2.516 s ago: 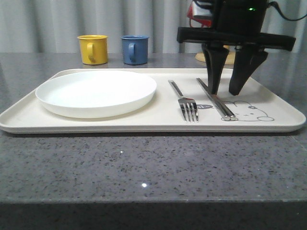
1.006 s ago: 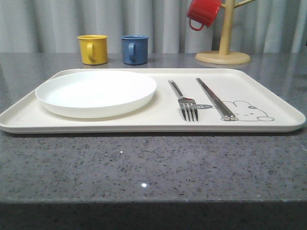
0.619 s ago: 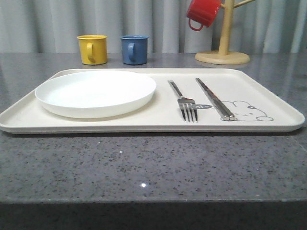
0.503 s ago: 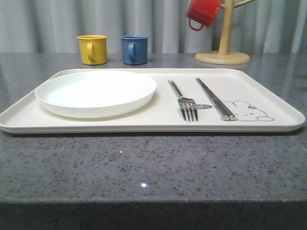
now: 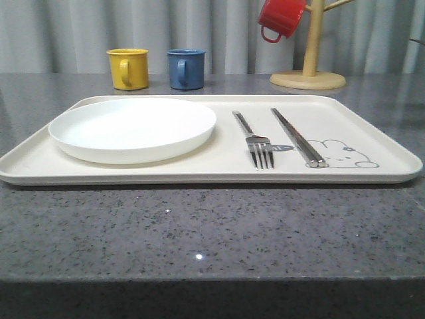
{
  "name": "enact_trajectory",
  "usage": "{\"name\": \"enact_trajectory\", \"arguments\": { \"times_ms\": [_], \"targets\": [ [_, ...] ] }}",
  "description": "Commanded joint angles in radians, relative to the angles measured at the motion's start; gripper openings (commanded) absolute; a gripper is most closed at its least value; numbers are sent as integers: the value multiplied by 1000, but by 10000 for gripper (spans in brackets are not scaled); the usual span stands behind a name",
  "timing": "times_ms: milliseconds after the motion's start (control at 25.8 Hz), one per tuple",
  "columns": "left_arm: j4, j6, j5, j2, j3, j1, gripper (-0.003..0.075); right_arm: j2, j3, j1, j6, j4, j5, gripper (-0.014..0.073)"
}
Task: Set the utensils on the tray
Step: 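Release the chopsticks and move the right gripper to the spoon, then grasp the steel spoon with the right gripper and lay it beside the chopsticks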
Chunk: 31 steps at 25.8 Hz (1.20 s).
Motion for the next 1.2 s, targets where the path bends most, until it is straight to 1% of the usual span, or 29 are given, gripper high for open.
{"name": "enact_trajectory", "arguments": {
  "times_ms": [0,155,310,503,813,890,1084,1161],
  "targets": [
    [-10,-8,-82,9,-29,2,-18,-47,-25,72,34,16,95,-46],
    [-10,-8,-82,9,-29,2,-18,-23,-25,172,73,19,75,-46],
    [-10,-8,-82,9,-29,2,-18,29,-25,227,81,54,65,-46],
    [-10,-8,-82,9,-29,2,-18,93,-25,229,117,67,43,-46],
    [-10,-8,-82,9,-29,2,-18,133,-25,229,118,67,24,-43],
    [-10,-8,-82,9,-29,2,-18,133,-25,229,118,66,24,-3],
    [-10,-8,-82,9,-29,2,-18,133,-25,229,118,66,24,164],
    [-10,-8,-82,9,-29,2,-18,133,-25,229,118,66,24,199]
  ]
}}
